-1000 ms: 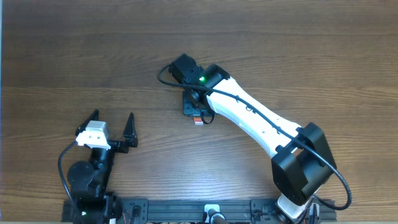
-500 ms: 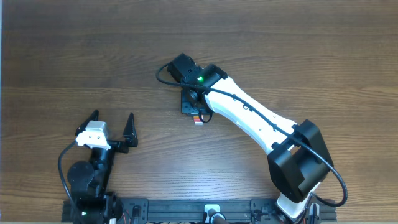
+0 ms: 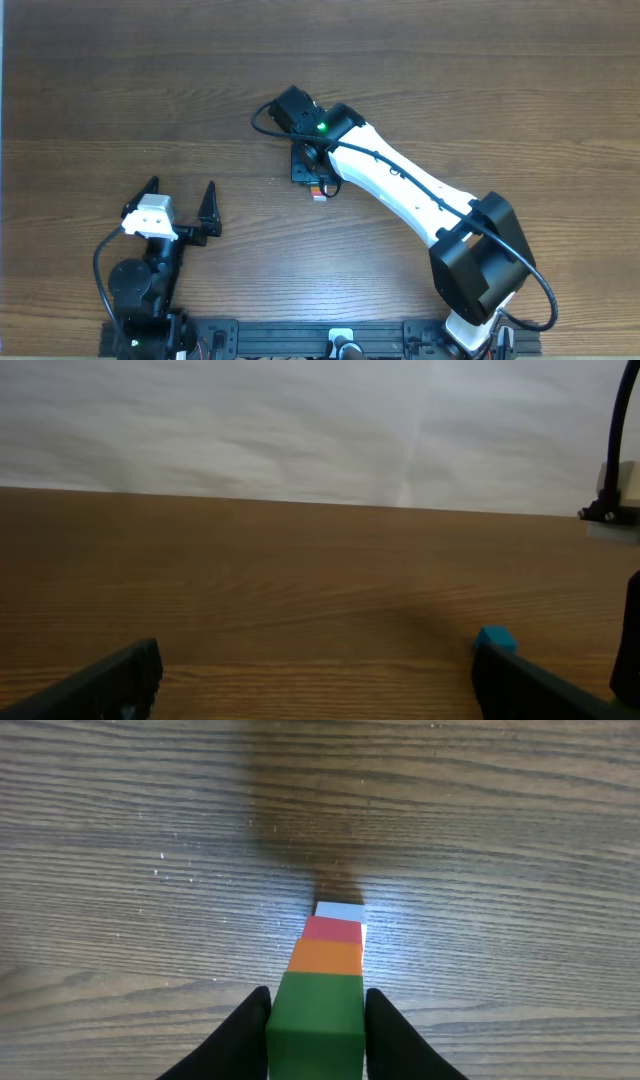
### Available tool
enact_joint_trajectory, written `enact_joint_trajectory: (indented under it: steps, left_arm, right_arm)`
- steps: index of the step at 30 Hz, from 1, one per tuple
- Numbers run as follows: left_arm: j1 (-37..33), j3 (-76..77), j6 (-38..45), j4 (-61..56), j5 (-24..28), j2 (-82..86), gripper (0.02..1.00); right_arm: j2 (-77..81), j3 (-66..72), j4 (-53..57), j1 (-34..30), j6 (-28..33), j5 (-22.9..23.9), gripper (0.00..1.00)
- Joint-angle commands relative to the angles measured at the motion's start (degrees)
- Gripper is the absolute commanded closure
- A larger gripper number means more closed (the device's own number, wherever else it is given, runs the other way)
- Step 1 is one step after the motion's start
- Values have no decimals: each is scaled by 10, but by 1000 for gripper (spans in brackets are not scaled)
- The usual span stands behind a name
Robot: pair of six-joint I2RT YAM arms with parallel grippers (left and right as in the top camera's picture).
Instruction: Stack Cubes
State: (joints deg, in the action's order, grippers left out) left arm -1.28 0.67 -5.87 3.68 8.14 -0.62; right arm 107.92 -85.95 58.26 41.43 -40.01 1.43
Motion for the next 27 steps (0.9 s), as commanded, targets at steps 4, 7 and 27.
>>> enact_joint_trajectory:
  steps: [4, 7, 27]
  left_arm:
    - [-3, -3, -6, 0, -3, 3, 18]
    - [-3, -3, -6, 0, -3, 3, 18]
    - [-3, -3, -6, 0, -3, 3, 18]
  right_arm:
    - [7, 3, -1, 5, -2, -1, 621]
    - [7, 3, -1, 5, -2, -1, 509]
    - [131, -270, 132, -66, 121, 25, 237]
